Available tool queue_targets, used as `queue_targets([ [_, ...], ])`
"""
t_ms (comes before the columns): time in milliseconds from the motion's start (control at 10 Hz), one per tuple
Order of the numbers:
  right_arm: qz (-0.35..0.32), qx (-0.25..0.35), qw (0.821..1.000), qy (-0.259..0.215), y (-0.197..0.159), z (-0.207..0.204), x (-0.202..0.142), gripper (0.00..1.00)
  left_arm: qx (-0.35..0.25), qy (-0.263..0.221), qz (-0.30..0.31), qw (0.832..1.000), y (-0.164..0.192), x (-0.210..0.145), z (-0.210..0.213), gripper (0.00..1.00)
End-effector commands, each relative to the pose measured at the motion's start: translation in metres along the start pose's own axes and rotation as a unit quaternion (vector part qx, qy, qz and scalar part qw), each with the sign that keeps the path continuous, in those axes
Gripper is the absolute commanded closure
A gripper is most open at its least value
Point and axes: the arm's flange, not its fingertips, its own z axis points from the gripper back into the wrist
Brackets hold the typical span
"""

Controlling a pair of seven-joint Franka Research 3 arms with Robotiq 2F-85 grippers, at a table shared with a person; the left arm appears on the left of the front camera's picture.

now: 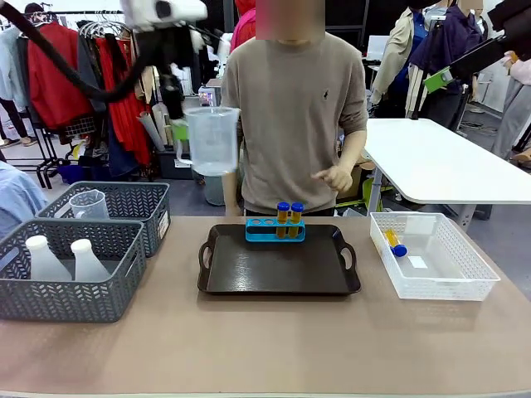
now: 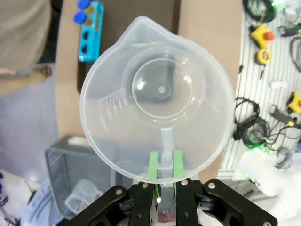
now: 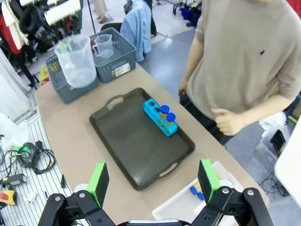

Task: Prepare the laboratory tools.
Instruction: Pick up one Large Measuring Cup and place it on the Handle tray.

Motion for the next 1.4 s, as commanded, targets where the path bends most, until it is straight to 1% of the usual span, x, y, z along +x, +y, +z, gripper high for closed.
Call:
queue_targets([
  [0,0.001,0.004,1.0,-0.006,0.0,0.0,0.0,0.0,0.02,-0.017,-0.014,1.0,0.012,0.031,-0.023,1.0],
  [200,0.001,0.004,1.0,-0.006,0.0,0.0,0.0,0.0,0.01,-0.01,-0.049,0.999,0.017,0.073,-0.065,1.0],
  [300,0.001,0.004,1.0,-0.006,0.0,0.0,0.0,0.0,0.031,-0.004,-0.063,0.998,0.022,0.093,-0.083,1.0],
  [400,0.001,0.004,1.0,-0.006,0.0,0.0,0.0,0.0,0.039,0.006,-0.069,0.997,0.024,0.11,-0.1,1.0],
  [500,0.001,0.004,1.0,-0.006,0.0,0.0,0.0,0.0,0.054,0.009,-0.089,0.995,0.028,0.126,-0.117,1.0],
  [600,0.001,0.004,1.0,-0.006,0.0,0.0,0.0,0.0,0.054,0.006,-0.107,0.993,0.03,0.133,-0.125,1.0],
  [700,0.001,0.004,1.0,-0.006,0.0,0.0,0.0,0.0,0.032,-0.006,-0.13,0.991,0.031,0.134,-0.123,1.0],
  [800,0.001,0.004,1.0,-0.006,0.0,0.0,0.0,0.0,0.042,0.007,-0.091,0.995,0.021,0.127,-0.136,1.0],
  [1000,0.001,0.004,1.0,-0.006,0.0,0.0,0.0,0.0,0.042,0.007,-0.091,0.995,0.021,0.127,-0.136,1.0],
  [1100,0.001,0.004,1.0,-0.006,0.0,0.0,0.0,0.0,0.04,0.006,-0.103,0.994,0.025,0.133,-0.144,1.0],
  [1200,0.001,0.004,1.0,-0.006,0.0,0.0,0.0,0.0,0.045,0.02,-0.098,0.994,0.028,0.146,-0.161,1.0],
  [1300,0.001,0.004,1.0,-0.006,0.0,0.0,0.0,0.0,0.058,0.025,-0.117,0.991,0.04,0.164,-0.184,1.0],
])
